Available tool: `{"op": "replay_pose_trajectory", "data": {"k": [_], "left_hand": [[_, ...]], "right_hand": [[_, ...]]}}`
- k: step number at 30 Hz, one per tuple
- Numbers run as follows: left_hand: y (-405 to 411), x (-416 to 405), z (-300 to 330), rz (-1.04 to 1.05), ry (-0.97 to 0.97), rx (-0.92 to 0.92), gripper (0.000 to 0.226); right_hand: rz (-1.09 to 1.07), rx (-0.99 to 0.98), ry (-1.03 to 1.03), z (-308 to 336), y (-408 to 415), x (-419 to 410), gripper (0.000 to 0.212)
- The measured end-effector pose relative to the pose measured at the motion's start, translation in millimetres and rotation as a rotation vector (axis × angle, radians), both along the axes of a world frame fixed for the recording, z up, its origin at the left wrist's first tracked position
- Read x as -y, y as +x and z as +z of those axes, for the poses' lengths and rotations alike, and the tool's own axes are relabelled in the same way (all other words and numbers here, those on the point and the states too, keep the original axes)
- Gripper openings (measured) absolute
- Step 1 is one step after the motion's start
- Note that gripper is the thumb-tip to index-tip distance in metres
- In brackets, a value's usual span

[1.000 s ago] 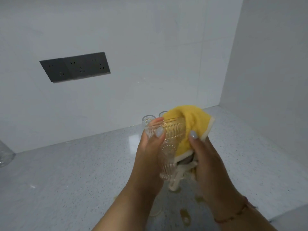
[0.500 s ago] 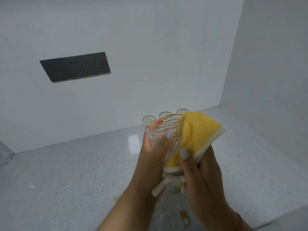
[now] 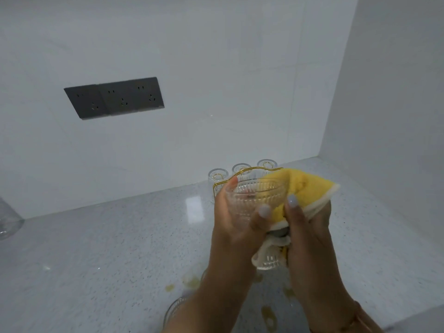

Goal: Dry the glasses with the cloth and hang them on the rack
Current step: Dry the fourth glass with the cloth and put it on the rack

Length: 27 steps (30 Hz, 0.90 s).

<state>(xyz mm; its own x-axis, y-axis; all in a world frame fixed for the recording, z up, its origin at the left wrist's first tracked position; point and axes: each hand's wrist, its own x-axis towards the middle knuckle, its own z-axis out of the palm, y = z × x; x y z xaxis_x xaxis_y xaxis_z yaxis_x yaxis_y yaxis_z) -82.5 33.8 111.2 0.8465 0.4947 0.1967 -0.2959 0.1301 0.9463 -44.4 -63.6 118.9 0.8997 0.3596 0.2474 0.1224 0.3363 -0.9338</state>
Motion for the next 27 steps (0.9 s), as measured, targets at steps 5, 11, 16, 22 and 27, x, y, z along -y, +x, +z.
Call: {"op": "replay_pose_trajectory", "data": {"k": [5,11,16,22,27], "left_hand": [[-11,0,4,-0.328,-0.198,0.101,0.088],[-5,-13,12,-0.345,-0.369,0.109,0.068],[-15,-7,9,-0.040,0.228,-0.055,0.034],[-17,-6,11,-0.185,-0.117,0.079,0.070],[-23,-3,13,-0.382,-0.248,0.144,0.080]], "right_hand": [[0.206,0.002,-0.085,10,10,6,0.058],[0.246,-0.097,0.067,-5,-6,2,0.056],[0.045,0.042,0.084,-10,-11,-4,0.082],[-0.082,0.350,-0.105,-1,-23,-1,0.054],[0.267,-0.051,-0.054,12,-4,7,0.043]]}}
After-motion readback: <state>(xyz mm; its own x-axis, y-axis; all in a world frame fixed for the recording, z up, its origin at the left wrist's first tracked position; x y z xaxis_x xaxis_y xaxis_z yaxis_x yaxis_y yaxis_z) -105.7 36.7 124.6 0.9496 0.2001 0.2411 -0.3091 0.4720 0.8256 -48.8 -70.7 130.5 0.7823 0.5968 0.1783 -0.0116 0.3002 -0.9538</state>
